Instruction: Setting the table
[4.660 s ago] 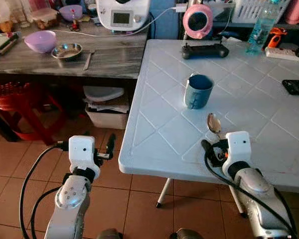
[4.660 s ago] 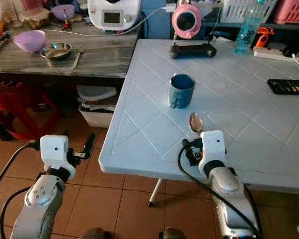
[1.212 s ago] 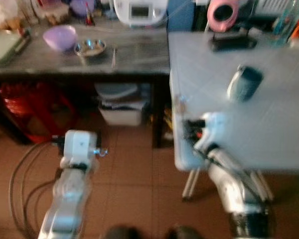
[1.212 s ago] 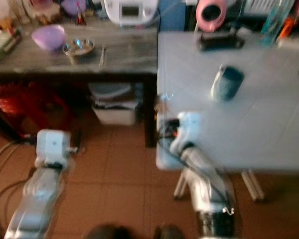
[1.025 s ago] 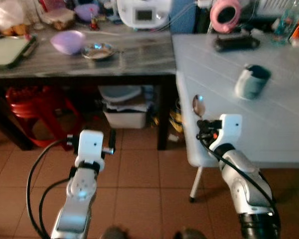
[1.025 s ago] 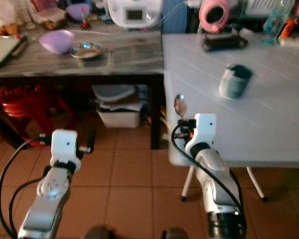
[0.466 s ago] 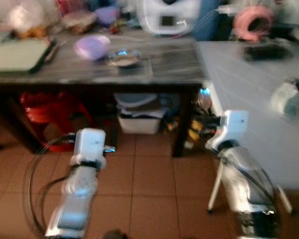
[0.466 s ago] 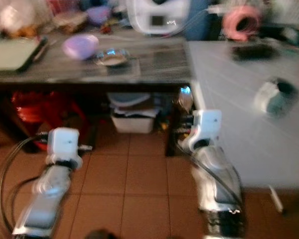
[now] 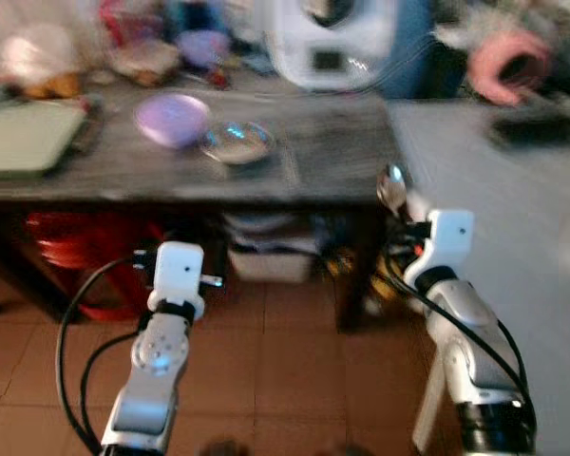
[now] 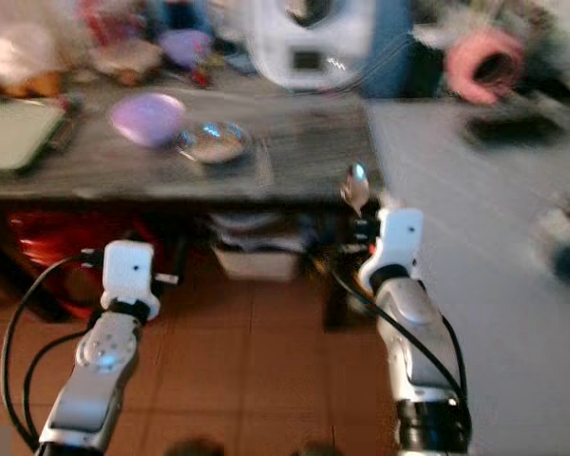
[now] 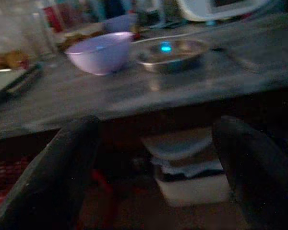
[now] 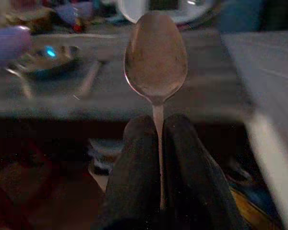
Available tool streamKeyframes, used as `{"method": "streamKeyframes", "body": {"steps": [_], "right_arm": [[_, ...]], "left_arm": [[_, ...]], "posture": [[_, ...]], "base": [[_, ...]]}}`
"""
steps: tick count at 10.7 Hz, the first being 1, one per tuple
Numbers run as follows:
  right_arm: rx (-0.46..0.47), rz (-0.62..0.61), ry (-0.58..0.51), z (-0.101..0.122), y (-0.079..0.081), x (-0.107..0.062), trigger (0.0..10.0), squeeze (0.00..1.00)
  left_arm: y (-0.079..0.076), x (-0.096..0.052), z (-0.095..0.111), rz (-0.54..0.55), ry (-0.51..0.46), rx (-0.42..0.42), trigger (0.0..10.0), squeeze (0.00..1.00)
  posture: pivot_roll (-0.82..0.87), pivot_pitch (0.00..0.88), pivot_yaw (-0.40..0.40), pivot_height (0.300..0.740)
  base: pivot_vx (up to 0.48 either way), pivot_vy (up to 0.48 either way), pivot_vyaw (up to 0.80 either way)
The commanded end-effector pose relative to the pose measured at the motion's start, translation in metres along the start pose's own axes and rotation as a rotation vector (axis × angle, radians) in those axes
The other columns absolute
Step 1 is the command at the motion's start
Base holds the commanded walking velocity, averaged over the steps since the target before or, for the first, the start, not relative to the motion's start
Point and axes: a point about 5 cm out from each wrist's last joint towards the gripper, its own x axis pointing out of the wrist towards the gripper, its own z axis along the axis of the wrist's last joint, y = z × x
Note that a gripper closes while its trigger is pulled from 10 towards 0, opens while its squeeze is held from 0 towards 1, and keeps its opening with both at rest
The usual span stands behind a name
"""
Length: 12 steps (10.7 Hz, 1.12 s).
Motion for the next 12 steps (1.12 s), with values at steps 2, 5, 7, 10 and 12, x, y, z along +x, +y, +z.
{"method": "streamKeyframes", "body": {"steps": [2,5,7,10,12], "right_arm": [[-0.007,-0.008,-0.023,0.005,0.002,0.002,0.0,0.0],[-0.012,-0.064,-0.022,0.004,-0.005,0.005,0.0,0.0],[-0.004,-0.084,-0.013,0.003,-0.008,0.005,0.0,0.0],[0.036,-0.106,0.054,-0.009,-0.005,0.013,0.0,0.0],[0.111,-0.145,0.081,-0.01,0.0,0.023,0.0,0.0]], "left_arm": [[0.004,0.0,-0.001,0.006,-0.003,0.008,10.0,0.0],[0.004,0.002,0.0,-0.002,-0.007,0.004,10.0,0.0],[0.005,0.001,-0.001,0.003,-0.002,-0.008,10.0,0.0],[0.015,-0.005,-0.003,0.048,0.017,-0.043,10.0,0.0],[0.019,-0.012,-0.003,0.042,0.024,-0.029,10.0,0.0]], "posture": [[-0.06,0.004,0.036,0.74],[-0.06,0.0,0.04,0.74],[-0.06,0.0,0.042,0.74],[-0.03,0.022,0.056,0.74],[-0.01,0.055,0.064,0.74]], "base": [[0.48,0.0,0.0],[0.48,0.0,0.0],[0.48,0.0,0.0],[0.092,0.0,0.0],[0.0,0.0,0.0]]}}
